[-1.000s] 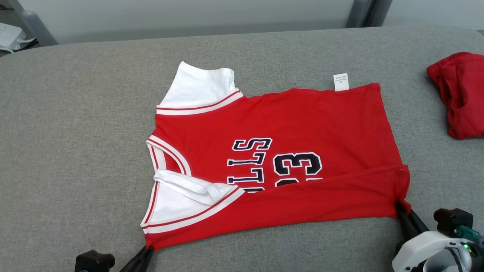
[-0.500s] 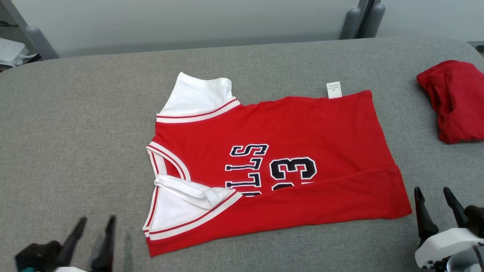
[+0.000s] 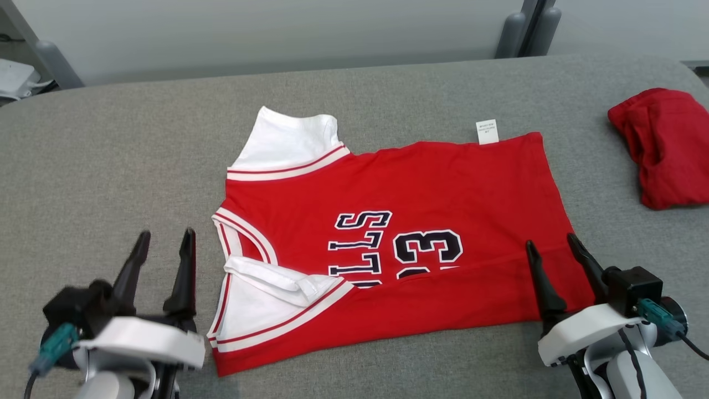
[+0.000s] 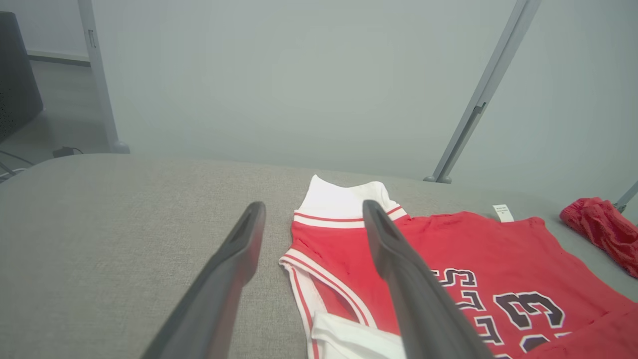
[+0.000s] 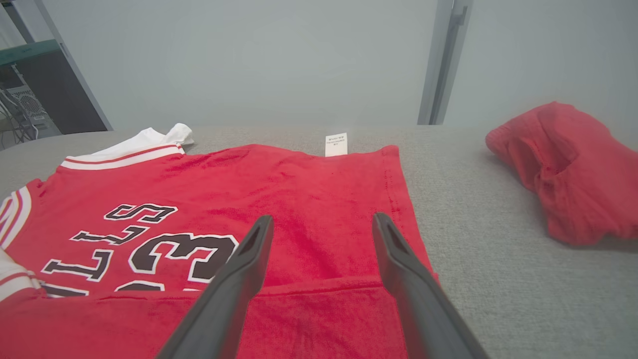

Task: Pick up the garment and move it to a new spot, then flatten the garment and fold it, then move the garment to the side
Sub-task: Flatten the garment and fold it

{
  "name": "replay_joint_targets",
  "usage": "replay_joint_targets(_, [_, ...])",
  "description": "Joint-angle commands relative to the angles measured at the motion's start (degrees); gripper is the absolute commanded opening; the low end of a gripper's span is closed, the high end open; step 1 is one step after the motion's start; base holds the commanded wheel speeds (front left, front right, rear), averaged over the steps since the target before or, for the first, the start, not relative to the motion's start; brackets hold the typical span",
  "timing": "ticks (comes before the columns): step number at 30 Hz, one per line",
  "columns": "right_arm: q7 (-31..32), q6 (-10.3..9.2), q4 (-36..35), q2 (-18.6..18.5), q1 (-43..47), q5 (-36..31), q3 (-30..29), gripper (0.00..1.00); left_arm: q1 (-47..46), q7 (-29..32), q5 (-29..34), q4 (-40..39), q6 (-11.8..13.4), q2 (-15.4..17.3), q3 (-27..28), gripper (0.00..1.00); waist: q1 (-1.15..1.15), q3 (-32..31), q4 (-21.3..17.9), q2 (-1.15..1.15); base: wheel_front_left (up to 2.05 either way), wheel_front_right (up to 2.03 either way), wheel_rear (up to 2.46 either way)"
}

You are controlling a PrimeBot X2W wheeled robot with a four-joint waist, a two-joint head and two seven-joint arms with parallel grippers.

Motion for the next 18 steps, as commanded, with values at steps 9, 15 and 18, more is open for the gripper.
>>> replay_joint_targets(9, [-0.87,-0.16,-1.70,-1.20,-4.06,2.10,4.60,1.00,-21.11,2.94,-0.18,11.32,-3.61,0.51,0.52,1.00,0.00,5.78,0.04,0.00,0.00,0.00,0.00])
replay_joint_targets(15, [-0.57,-0.16,-2.60,-1.68,-5.50,1.36,4.71,1.00,-34.46,6.16,-0.08,21.88,-6.37,-0.49,-1.34,1.00,0.00,9.27,-0.73,0.00,0.00,0.00,0.00])
replay_joint_targets(18, [-0.13,-0.16,-3.80,-1.57,-6.17,0.71,4.71,1.00,-42.56,8.43,0.06,28.73,-7.77,-1.43,-2.50,1.00,0.00,11.53,-1.52,0.00,0.00,0.00,0.00])
